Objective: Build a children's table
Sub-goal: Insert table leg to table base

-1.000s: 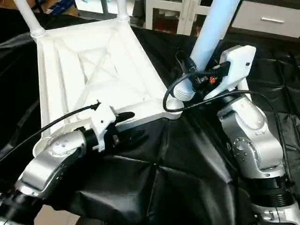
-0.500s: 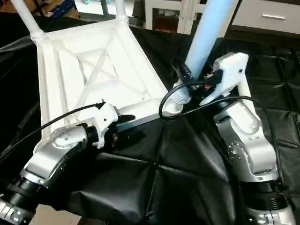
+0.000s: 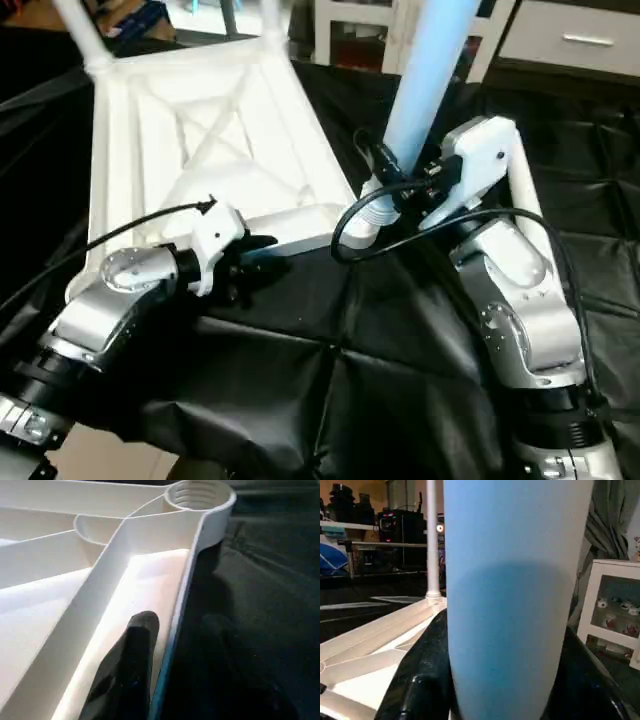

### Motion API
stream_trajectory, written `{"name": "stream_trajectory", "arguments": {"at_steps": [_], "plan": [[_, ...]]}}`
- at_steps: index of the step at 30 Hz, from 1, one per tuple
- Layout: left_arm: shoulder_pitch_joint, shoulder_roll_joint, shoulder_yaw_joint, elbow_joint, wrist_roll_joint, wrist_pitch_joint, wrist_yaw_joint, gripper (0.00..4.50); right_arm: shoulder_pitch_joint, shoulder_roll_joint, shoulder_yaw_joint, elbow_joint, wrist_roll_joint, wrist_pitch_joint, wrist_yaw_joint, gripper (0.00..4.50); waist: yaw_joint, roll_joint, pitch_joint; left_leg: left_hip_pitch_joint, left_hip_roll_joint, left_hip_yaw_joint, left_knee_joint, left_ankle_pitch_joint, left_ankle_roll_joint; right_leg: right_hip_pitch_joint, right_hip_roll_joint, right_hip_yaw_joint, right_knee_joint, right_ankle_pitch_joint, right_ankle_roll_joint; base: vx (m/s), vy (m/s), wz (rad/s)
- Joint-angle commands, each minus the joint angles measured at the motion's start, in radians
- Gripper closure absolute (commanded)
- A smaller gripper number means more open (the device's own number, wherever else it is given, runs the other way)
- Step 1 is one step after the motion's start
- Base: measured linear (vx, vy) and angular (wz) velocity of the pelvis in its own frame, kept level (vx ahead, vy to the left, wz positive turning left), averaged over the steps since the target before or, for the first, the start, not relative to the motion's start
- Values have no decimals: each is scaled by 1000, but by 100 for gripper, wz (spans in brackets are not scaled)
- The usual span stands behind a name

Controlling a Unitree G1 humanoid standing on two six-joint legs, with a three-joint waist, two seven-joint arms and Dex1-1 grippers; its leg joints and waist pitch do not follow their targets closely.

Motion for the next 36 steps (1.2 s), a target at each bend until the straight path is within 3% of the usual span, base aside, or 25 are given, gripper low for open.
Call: {"name": "stream_trajectory", "arguments": {"at_steps": [1, 6, 15, 20, 22, 23, 24, 25, 26, 27, 28, 31, 34, 36], "plan": [[-12, 5, -28, 11, 14, -15, -50, 322, -10, 0, -14, -5, -6, -9, 19, 270, -4, -4, -85, 39, 9, -11, -64, -174, 74, 64, -23, 26, -57, -155, -218, 0, 0, 0], [-7, 26, -44, 3, 28, -24, -79, 351, -13, -3, -18, 1, -10, -10, 31, 270, 0, -5, -86, 39, 10, -11, -64, -172, 78, 65, -26, 27, -57, -153, -223, 0, 0, 0], [77, 134, -130, -50, 113, -70, -178, 384, -19, 4, -29, 11, -25, -11, 52, 270, -2, -5, -87, 40, 13, -11, -66, -167, 76, 65, -27, 28, -53, -139, -225, 0, 0, 0], [95, 191, -178, -68, 186, -90, -210, 395, -29, 5, -32, 21, -31, -15, 66, 270, -7, -1, -80, 43, 15, -13, -73, -201, 56, 64, -30, 29, -59, -200, -209, 0, 0, 0], [96, 189, -161, -86, 188, -50, -184, 413, -33, 8, -35, 20, -32, -16, 69, 270, -12, -1, -78, 44, 14, -12, -75, -228, 43, 65, -31, 29, -61, -220, -209, 0, 0, 0], [99, 177, -138, -106, 173, 8, -154, 420, -34, 9, -36, 18, -32, -15, 69, 270, -13, 3, -73, 47, 14, -12, -79, -264, 28, 64, -32, 29, -65, -269, -203, 0, 0, 0], [105, 165, -116, -132, 152, 68, -130, 423, -33, 10, -37, 15, -33, -14, 69, 270, -15, -1, -70, 49, 12, -13, -82, -301, 14, 66, -34, 30, -73, -331, -190, 0, 0, 0], [105, 165, -116, -132, 152, 68, -130, 428, -33, 10, -37, 15, -33, -14, 69, 270, -16, -2, -72, 52, 13, -12, -83, -306, 7, 67, -36, 31, -73, -345, -187, 0, 0, 0], [129, 150, -84, -207, 109, 176, -103, 428, -26, 14, -36, 4, -33, -11, 68, 270, -17, 2, -74, 51, 11, -14, -82, -300, 5, 66, -35, 31, -75, -353, -180, 0, 0, 0], [138, 147, -78, -229, 103, 199, -95, 433, -22, 16, -35, -1, -32, -10, 68, 270, -20, 1, -77, 50, 14, -13, -82, -286, 0, 71, -36, 33, -69, -323, -189, 0, 0, 0], [152, 143, -70, -256, 100, 226, -88, 442, -18, 19, -35, -6, -33, -8, 69, 270, -27, 0, -76, 42, 10, -15, -81, -265, 14, 72, -32, 30, -70, -298, -194, 0, 0, 0], [190, 129, -51, -298, 124, 262, -41, 449, -6, 32, -40, -20, -24, 4, 65, 270, -36, -3, -78, 38, 8, -15, -79, -246, 34, 75, -30, 30, -72, -287, -190, 0, 0, 0], [237, 118, -30, -340, 129, 296, -8, 450, 12, 43, -43, -39, 2, 34, 67, 270, -42, -4, -80, 38, 7, -15, -78, -224, 54, 75, -27, 29, -73, -274, -192, 0, 0, 0], [258, 116, -21, -362, 109, 299, -10, 450, 23, 46, -40, -47, 44, 79, 79, 270, -48, -10, -80, 39, 7, -14, -78, -221, 65, 74, -25, 28, -76, -282, -191, 0, 0, 0]]}}
